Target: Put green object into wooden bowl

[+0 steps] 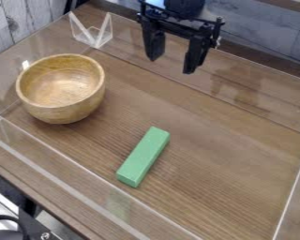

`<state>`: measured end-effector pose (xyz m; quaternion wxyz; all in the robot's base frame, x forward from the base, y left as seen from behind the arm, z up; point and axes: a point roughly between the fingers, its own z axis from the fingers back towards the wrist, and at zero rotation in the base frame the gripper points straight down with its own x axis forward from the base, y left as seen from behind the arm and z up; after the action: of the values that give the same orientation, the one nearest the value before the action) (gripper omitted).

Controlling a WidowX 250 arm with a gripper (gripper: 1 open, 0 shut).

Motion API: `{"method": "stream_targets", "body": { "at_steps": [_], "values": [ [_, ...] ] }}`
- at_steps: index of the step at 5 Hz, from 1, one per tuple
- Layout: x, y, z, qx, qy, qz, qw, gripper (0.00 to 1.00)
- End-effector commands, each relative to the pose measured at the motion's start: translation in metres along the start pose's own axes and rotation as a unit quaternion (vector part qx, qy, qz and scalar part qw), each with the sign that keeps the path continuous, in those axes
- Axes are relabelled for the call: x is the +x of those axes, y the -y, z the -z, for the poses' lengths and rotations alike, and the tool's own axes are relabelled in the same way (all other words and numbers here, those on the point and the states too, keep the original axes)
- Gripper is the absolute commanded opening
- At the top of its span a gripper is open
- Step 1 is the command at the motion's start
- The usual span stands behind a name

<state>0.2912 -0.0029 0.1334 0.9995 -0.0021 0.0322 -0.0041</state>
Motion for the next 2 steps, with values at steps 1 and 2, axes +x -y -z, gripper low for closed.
{"method": "stream_targets", "body": {
  "at_steps": [1,2],
  "values": [
    [-0.019,0.001,0.018,-0.002,-0.01,0.026,0.9996,1.0],
    [-0.036,0.014,0.034,-0.001,-0.019,0.055,0.9983,1.0]
  ]
}}
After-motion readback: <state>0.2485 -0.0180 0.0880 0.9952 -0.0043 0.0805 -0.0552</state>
